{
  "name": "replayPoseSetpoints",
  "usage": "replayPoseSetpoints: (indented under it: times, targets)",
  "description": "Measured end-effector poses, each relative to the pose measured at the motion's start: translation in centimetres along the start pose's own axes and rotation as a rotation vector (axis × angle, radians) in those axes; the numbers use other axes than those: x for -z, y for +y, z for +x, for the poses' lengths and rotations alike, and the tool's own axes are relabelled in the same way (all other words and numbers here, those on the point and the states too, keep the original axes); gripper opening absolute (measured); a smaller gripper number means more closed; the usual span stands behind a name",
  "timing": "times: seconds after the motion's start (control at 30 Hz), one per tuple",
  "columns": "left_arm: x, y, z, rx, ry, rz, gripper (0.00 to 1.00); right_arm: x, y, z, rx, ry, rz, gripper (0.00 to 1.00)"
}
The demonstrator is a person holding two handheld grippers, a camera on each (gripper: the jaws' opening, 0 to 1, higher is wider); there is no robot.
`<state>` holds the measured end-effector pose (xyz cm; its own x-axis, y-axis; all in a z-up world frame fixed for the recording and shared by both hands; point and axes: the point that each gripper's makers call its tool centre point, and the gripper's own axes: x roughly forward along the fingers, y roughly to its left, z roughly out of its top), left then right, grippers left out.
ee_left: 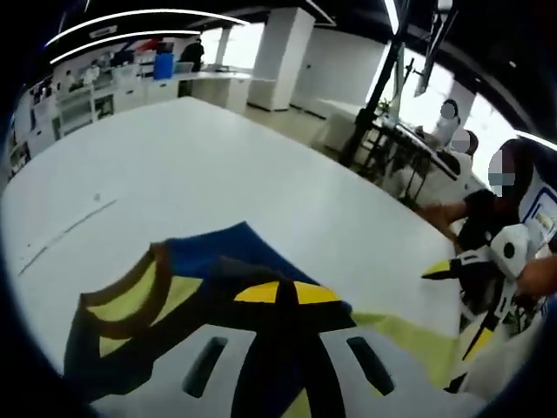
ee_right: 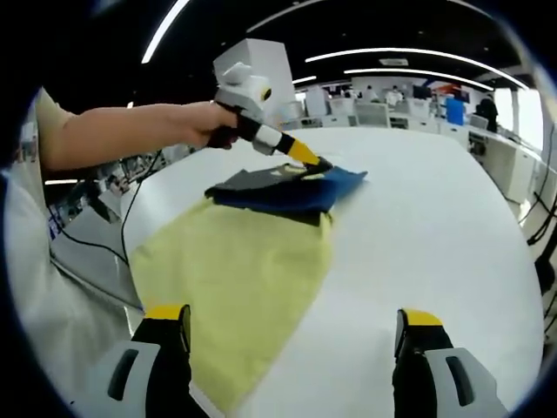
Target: Fold the garment on the visible template until the final outline fits inside the template.
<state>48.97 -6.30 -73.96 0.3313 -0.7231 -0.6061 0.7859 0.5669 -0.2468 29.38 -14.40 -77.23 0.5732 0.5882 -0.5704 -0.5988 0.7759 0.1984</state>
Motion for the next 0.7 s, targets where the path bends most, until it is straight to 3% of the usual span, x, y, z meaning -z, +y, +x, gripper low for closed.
replayPoseSetpoints:
  times: [0.1,0.3,0.37,0.43,0.5,0.53,0.7]
  targets:
    - [0.4,-0.6,0.0,0.016,-0.014,0.011,0.11,-0.1,0.0,0.0,0.000,-0.002,0.001,0.97]
    - [1.1,-0.7,-0.2,-0.011,-0.033,0.030,0.56,-0.5,0.1,0.0,0.001,-0.008,-0.005,0.97]
    - [1.1,-0.4,-0.6,-0.032,-0.054,0.036,0.67,-0.6,0.2,0.1,-0.001,-0.008,-0.007,0.97]
    - [0.4,0.1,-1.1,-0.064,-0.113,0.028,0.79,-0.6,0.3,0.1,-0.004,-0.008,-0.009,0.97]
    - [0.1,0.0,-1.7,-0.059,-0.151,-0.007,0.90,-0.6,0.5,0.1,-0.007,-0.009,-0.013,0.97]
    - [0.3,0.0,-1.8,-0.056,-0.143,-0.012,0.94,-0.7,0.5,0.1,-0.008,-0.009,-0.013,0.97]
    - [1.2,-0.8,-3.0,-0.051,-0.127,0.028,0.93,-0.9,0.7,0.1,-0.014,-0.013,-0.021,0.97]
